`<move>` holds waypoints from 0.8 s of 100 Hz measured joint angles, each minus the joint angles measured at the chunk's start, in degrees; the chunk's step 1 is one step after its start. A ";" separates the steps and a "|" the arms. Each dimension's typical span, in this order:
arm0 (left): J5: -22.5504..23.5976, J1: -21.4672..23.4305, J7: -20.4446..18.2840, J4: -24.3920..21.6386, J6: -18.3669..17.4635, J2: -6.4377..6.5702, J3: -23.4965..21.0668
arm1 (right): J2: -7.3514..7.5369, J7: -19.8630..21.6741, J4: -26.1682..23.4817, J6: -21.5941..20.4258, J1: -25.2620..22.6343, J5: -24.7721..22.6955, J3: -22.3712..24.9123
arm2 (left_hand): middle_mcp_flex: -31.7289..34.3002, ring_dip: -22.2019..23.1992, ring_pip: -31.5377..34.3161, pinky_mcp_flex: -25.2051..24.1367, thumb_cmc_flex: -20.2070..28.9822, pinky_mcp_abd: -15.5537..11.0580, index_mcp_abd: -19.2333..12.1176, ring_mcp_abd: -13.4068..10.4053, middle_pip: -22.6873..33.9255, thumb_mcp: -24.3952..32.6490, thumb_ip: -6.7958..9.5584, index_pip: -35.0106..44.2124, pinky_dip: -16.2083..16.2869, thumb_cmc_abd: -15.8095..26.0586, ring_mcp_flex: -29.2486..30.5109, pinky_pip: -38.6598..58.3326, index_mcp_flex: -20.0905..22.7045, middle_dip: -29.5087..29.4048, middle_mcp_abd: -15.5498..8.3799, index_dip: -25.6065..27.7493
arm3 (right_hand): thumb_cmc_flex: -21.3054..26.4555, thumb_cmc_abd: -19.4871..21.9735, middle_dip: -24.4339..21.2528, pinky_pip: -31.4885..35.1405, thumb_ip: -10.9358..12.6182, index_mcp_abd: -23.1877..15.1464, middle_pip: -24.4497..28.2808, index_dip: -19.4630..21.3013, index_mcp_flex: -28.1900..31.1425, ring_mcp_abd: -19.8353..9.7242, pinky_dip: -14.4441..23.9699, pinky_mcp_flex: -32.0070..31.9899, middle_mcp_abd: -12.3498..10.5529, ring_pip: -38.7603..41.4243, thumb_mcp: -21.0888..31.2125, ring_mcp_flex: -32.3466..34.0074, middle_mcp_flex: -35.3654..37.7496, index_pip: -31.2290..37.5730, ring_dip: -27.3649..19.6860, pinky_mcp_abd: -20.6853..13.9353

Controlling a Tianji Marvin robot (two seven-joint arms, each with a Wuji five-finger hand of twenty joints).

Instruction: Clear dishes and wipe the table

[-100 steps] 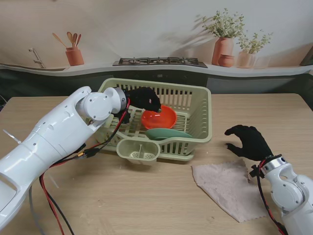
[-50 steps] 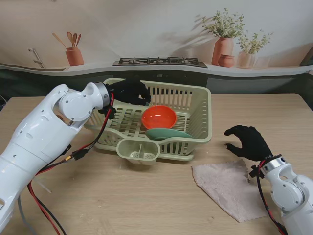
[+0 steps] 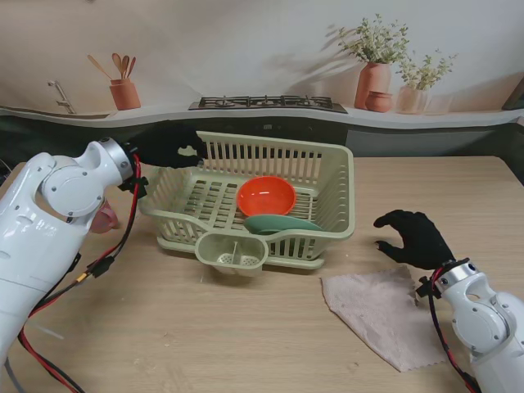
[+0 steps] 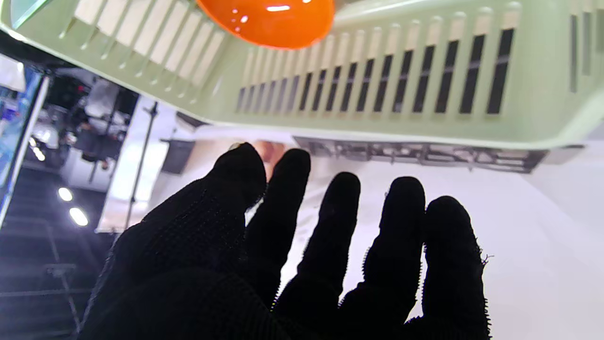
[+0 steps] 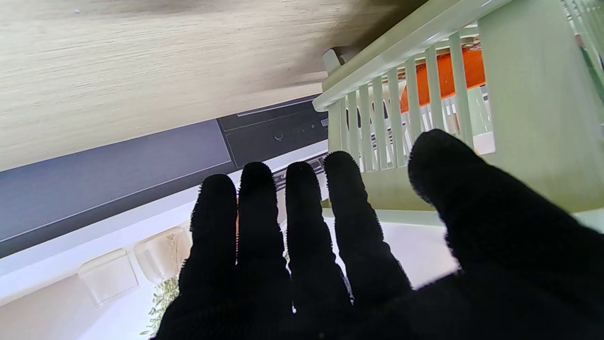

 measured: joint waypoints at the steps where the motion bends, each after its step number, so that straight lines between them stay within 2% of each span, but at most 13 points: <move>1: 0.29 0.28 0.15 -0.10 -0.39 0.03 -0.41 | 0.01 0.01 0.00 0.00 0.00 0.00 -0.02 | 0.00 0.00 0.00 -0.01 0.00 0.00 0.00 -0.01 0.00 0.00 0.00 0.01 0.00 0.00 0.00 0.00 0.00 0.00 0.00 0.00 | 0.00 0.00 0.00 0.00 0.00 0.00 0.00 0.00 0.00 0.00 0.00 0.00 0.00 0.00 0.00 0.00 0.00 0.00 0.00 0.00; 11: 3.93 3.13 1.82 -1.06 -4.42 0.26 -4.72 | 0.04 0.03 0.00 0.14 0.05 0.01 -0.31 | 0.00 0.00 -0.01 -0.05 0.00 -0.03 -0.08 -0.07 0.01 0.00 0.00 0.02 0.00 0.00 0.00 0.00 0.00 0.00 -0.02 0.00 | 0.00 0.00 0.00 0.00 0.00 0.00 0.00 0.00 0.00 0.00 0.00 0.00 0.00 0.00 0.00 0.00 0.00 0.00 0.00 0.00; 34: 9.54 9.88 6.81 -3.02 -8.60 0.70 -13.14 | 0.05 0.52 -0.08 0.78 0.08 0.05 -0.84 | 0.00 0.00 -0.12 -0.15 0.00 -0.08 -0.18 -0.15 0.01 0.01 0.00 0.02 0.00 -0.62 0.00 0.00 0.00 0.00 -0.04 0.00 | 0.00 0.00 0.00 0.00 0.00 0.00 0.00 0.00 0.00 0.00 0.00 0.00 0.00 0.00 0.00 0.00 0.00 0.00 0.00 0.00; 54: 14.13 15.11 11.85 -3.72 -10.92 0.78 -18.79 | 0.09 1.03 -0.53 1.26 0.01 0.05 -1.15 | 0.00 0.00 -0.39 -0.72 -0.36 -0.69 -0.48 -0.62 0.01 1.50 0.00 0.02 0.00 -1.62 -0.03 0.00 0.00 0.00 -0.07 0.00 | 0.00 0.00 0.00 0.00 0.00 0.00 0.00 0.00 0.00 0.00 0.00 0.00 0.00 0.00 0.00 0.00 0.00 0.00 0.00 0.00; 74: 17.51 19.26 15.44 -3.77 -13.24 0.78 -23.24 | 0.14 1.44 -0.85 1.97 -0.03 0.11 -1.57 | -0.11 -0.57 -1.78 -1.89 -5.06 -1.93 -0.52 -0.91 -0.50 7.02 0.00 -2.24 -0.86 -2.70 -0.36 -0.99 0.00 0.00 -0.78 0.00 | 0.00 0.00 0.00 0.00 0.00 0.00 0.00 0.00 0.00 0.00 0.00 0.00 0.00 0.00 0.00 0.00 0.00 0.00 0.00 0.00; 80: 18.77 20.50 16.94 -3.77 -13.48 0.78 -24.33 | 0.15 1.56 -0.93 2.15 -0.06 0.12 -1.65 | -0.16 -0.59 -2.47 -2.06 -5.33 -1.98 -0.52 -0.92 -0.75 7.08 0.00 -2.31 -1.05 -2.77 -0.77 -1.01 0.00 0.00 -0.78 0.00 | 0.00 0.00 0.00 0.00 0.00 0.00 0.00 0.00 0.00 0.00 0.00 0.00 0.00 0.00 0.00 0.00 0.00 0.00 0.00 0.00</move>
